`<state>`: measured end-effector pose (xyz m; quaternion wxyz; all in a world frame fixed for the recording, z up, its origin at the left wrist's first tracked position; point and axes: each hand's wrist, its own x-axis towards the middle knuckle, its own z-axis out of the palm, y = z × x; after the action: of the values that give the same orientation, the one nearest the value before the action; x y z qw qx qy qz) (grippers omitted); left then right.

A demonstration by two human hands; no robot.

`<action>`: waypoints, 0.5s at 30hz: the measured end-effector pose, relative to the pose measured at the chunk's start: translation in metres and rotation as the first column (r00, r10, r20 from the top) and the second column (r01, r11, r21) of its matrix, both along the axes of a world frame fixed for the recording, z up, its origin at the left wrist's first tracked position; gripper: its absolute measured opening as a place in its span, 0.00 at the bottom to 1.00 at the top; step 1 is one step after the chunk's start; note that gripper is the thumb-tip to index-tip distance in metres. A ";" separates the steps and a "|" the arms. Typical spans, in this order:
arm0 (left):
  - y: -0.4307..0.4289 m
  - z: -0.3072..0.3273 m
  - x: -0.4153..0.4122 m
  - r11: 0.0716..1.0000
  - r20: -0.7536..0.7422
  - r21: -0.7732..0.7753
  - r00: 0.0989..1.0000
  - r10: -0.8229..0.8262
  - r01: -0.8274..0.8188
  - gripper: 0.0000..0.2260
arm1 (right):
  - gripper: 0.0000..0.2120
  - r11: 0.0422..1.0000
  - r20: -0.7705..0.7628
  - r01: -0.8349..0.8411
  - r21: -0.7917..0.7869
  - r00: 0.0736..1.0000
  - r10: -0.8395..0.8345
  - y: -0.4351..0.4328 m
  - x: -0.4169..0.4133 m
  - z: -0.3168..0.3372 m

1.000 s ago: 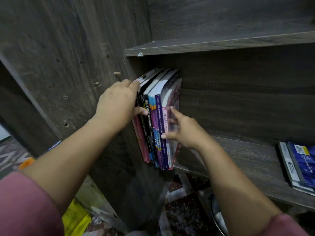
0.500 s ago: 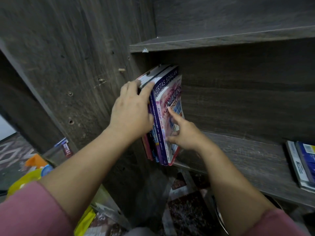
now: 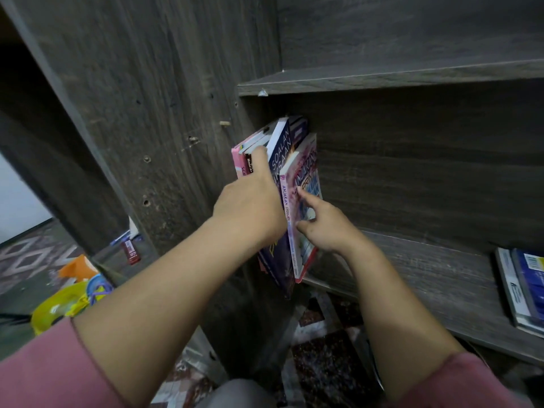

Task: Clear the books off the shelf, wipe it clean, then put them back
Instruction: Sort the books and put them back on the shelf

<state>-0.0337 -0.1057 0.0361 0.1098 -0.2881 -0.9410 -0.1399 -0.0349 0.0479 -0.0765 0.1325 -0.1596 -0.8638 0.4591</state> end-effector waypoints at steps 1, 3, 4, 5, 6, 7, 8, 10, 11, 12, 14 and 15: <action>0.000 -0.002 0.000 0.999 -0.017 -0.047 1.000 0.019 -0.020 0.37 | 0.37 1.000 -0.001 0.005 0.012 1.000 -0.005 -0.003 -0.001 0.001; -0.001 -0.008 -0.001 0.993 -0.113 -0.104 0.993 0.035 -0.047 0.39 | 0.38 0.999 -0.001 0.021 0.045 1.000 -0.021 -0.007 -0.002 0.004; -0.003 -0.010 -0.002 0.994 -0.142 -0.103 0.989 0.031 -0.046 0.39 | 0.38 0.998 -0.008 0.025 0.062 1.000 -0.024 -0.008 -0.003 0.005; -0.006 -0.010 -0.002 0.995 -0.142 -0.090 0.990 0.023 -0.036 0.38 | 0.37 0.997 -0.012 0.024 0.077 1.000 -0.024 -0.009 -0.003 0.007; -0.010 -0.008 -0.003 0.996 -0.130 -0.082 0.991 0.014 -0.024 0.37 | 0.36 0.996 -0.014 0.023 0.090 1.000 -0.022 -0.010 -0.003 0.008; -0.015 -0.004 -0.004 0.995 -0.126 -0.094 0.992 0.008 -0.020 0.36 | 0.35 0.995 -0.018 0.021 0.101 1.000 -0.019 -0.011 -0.003 0.010; -0.021 0.001 -0.004 0.993 -0.138 -0.119 0.990 -0.001 -0.016 0.35 | 0.35 0.994 -0.025 0.019 0.106 1.000 -0.017 -0.013 -0.004 0.011; -0.034 0.018 -0.002 0.983 -0.171 -0.183 0.985 -0.027 -0.004 0.33 | 0.36 0.995 -0.056 0.016 0.101 0.998 -0.011 -0.017 -0.007 0.013; -0.039 0.029 0.001 0.975 -0.176 -0.223 0.984 -0.041 0.001 0.32 | 0.36 0.996 -0.079 0.015 0.091 0.997 -0.008 -0.019 -0.008 0.014; -0.044 0.038 0.004 0.963 -0.170 -0.269 0.984 -0.048 0.001 0.31 | 0.37 0.997 -0.105 0.011 0.076 0.994 -0.003 -0.023 -0.009 0.015; -0.049 0.055 0.010 0.936 -0.161 -0.352 0.984 -0.073 0.012 0.29 | 0.36 0.998 -0.168 0.026 0.063 0.986 -0.015 -0.028 -0.009 0.017; -0.050 0.060 0.012 0.920 -0.167 -0.392 0.982 -0.086 0.014 0.28 | 0.35 0.997 -0.202 0.045 0.066 0.979 -0.031 -0.032 -0.010 0.018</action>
<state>-0.0215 -0.1555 0.0964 0.1318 -0.3396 -0.9284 0.0735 -0.0446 0.0163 -0.0590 0.2333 -0.1244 -0.8583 0.4398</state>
